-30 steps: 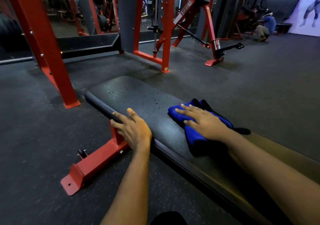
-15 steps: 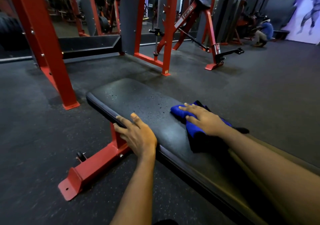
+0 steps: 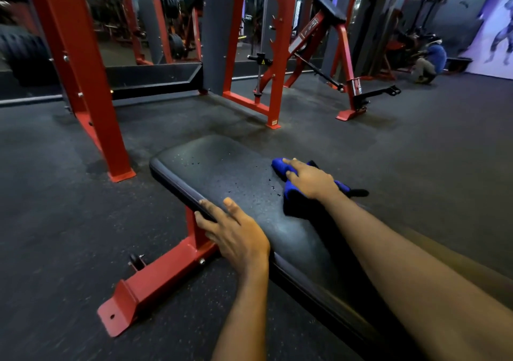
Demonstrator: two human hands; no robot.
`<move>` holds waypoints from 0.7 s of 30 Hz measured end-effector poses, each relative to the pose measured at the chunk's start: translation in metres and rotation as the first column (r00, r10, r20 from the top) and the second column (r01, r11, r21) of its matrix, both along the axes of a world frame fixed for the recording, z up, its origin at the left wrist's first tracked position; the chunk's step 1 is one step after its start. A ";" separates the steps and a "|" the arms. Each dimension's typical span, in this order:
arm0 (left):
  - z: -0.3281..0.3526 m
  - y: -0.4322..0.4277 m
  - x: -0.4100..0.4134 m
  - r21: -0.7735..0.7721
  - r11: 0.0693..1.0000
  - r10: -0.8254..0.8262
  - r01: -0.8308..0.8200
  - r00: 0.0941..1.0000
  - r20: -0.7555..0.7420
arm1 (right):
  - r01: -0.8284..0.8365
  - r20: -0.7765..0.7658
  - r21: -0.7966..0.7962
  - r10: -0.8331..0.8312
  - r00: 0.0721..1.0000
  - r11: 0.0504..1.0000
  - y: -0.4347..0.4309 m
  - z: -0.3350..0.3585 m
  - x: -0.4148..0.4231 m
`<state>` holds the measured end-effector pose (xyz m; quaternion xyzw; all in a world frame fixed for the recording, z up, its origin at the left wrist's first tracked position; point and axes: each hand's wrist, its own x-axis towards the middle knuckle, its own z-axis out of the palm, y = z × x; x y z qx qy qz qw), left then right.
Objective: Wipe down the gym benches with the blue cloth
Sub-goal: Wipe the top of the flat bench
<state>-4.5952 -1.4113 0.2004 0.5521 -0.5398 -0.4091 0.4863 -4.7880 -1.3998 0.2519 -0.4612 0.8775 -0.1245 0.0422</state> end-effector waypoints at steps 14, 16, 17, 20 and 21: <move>0.002 0.004 0.001 0.014 1.000 0.006 -0.006 1.000 -0.009 | -0.158 -0.003 -0.012 0.158 0.987 0.987 -0.021 -0.011 0.012; 0.003 0.000 0.005 0.024 0.999 -0.030 0.030 0.999 -0.012 | -0.305 -0.058 -0.049 0.302 0.952 0.951 -0.003 -0.015 0.036; 0.002 -0.007 0.009 0.024 0.999 -0.037 0.037 0.999 -0.018 | -0.395 -0.062 -0.089 0.390 0.919 0.914 0.012 -0.016 0.041; -0.003 -0.037 0.029 0.012 0.998 -0.056 0.056 0.998 -0.041 | -0.484 0.017 -0.158 0.492 0.870 0.861 0.039 -0.009 0.039; -0.003 -0.047 0.037 0.003 0.996 -0.092 0.093 0.995 -0.042 | -0.435 0.041 -0.175 0.448 0.893 0.883 0.032 -0.009 0.034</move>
